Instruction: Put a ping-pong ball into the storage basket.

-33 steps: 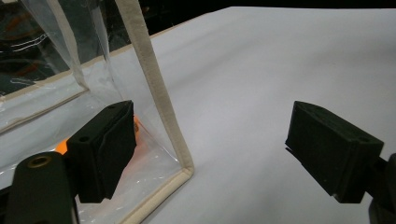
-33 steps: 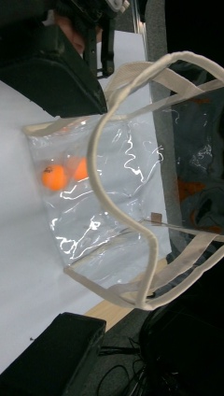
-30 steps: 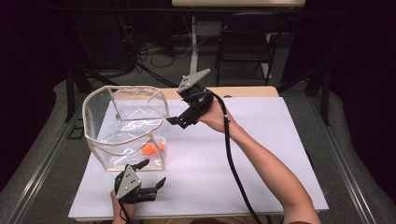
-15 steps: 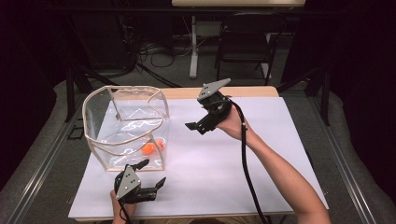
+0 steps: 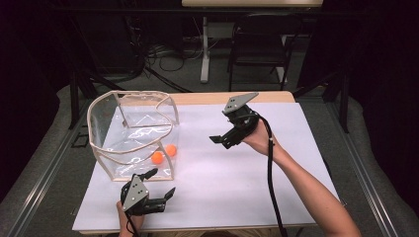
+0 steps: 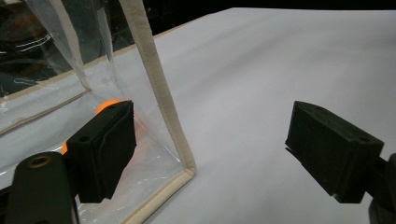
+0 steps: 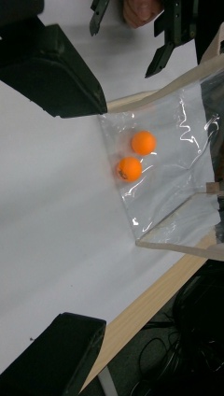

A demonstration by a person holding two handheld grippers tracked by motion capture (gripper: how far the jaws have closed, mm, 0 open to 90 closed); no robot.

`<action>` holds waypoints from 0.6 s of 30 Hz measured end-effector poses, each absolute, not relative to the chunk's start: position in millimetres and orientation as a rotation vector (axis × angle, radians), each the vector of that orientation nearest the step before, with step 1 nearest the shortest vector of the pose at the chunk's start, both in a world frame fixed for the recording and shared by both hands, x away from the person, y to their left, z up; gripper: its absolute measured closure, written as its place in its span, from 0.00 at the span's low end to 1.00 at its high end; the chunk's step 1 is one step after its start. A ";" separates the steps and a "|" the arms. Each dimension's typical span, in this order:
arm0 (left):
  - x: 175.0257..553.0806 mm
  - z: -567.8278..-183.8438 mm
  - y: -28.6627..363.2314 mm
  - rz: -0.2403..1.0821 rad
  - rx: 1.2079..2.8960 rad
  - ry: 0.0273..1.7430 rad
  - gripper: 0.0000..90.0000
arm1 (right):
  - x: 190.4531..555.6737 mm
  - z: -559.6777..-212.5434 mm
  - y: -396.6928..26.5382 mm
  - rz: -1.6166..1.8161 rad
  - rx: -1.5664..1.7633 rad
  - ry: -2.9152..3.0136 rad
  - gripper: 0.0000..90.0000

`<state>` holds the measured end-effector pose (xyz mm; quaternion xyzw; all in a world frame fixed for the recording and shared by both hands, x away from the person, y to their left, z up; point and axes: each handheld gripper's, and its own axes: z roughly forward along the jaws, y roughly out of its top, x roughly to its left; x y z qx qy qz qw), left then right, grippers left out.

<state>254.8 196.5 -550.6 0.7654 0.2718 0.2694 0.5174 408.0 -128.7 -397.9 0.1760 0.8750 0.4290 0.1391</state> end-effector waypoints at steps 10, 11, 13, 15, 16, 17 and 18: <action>254.9 -550.6 195.6 0.647 1.840 0.649 0.18 | 399.5 -409.5 -149.0 1.215 0.544 2.528 0.00; 254.9 -550.6 195.6 0.647 1.841 0.649 0.18 | 398.6 -410.3 -150.9 1.214 0.549 2.528 0.00; 254.8 -550.5 195.6 0.648 1.842 0.649 0.17 | 396.8 -412.4 -154.8 1.213 0.553 2.527 0.00; 254.8 -550.5 195.8 0.647 1.839 0.650 0.18 | 395.3 -414.5 -157.6 1.209 0.554 2.526 0.00; 254.8 -550.4 195.9 0.648 1.839 0.650 0.18 | 394.2 -415.8 -159.3 1.205 0.559 2.525 0.00; 254.8 -550.4 195.9 0.648 1.838 0.650 0.18 | 392.9 -417.4 -161.4 1.204 0.563 2.526 0.00; 254.6 -550.3 196.0 0.648 1.838 0.651 0.18 | 392.1 -418.6 -162.7 1.203 0.566 2.525 0.00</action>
